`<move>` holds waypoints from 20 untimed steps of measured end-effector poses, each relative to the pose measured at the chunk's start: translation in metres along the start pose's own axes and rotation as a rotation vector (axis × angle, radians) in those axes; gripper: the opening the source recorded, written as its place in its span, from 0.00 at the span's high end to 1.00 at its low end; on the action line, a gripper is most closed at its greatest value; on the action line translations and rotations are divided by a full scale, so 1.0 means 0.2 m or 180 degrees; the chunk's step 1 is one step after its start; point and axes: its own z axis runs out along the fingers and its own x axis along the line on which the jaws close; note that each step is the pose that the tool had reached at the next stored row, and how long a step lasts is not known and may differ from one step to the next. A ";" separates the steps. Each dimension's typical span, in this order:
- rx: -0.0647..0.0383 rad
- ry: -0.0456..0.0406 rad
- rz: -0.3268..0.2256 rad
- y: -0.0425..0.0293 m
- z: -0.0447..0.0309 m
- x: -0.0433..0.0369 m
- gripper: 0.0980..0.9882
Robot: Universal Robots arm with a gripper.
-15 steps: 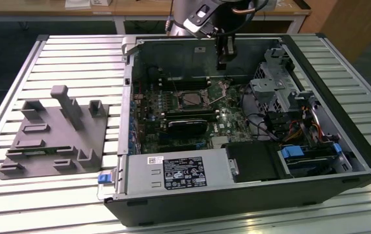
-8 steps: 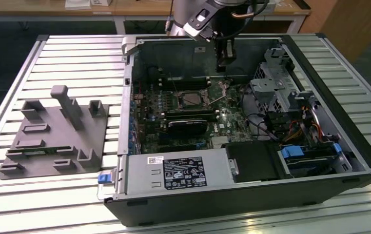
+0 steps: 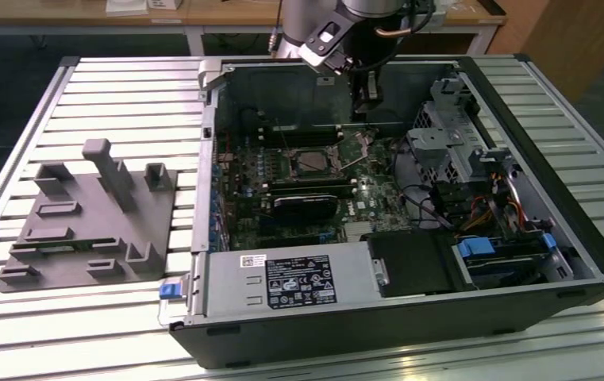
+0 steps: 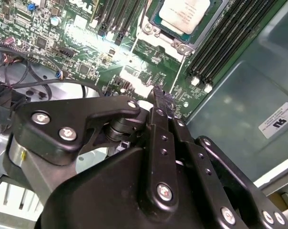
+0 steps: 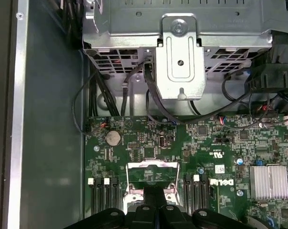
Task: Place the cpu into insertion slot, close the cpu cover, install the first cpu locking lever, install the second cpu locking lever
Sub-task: 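Close the cpu cover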
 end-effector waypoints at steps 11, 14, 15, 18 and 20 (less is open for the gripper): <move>0.0000 -0.0004 0.0000 -0.003 0.033 0.000 0.99; 0.0000 -0.0004 0.0000 -0.003 0.039 0.000 0.99; 0.0000 -0.0004 0.0000 -0.003 0.042 -0.001 0.99; 0.0000 -0.0005 0.0000 -0.004 0.049 -0.001 0.99; 0.0000 -0.0005 0.0000 -0.004 0.053 -0.001 0.99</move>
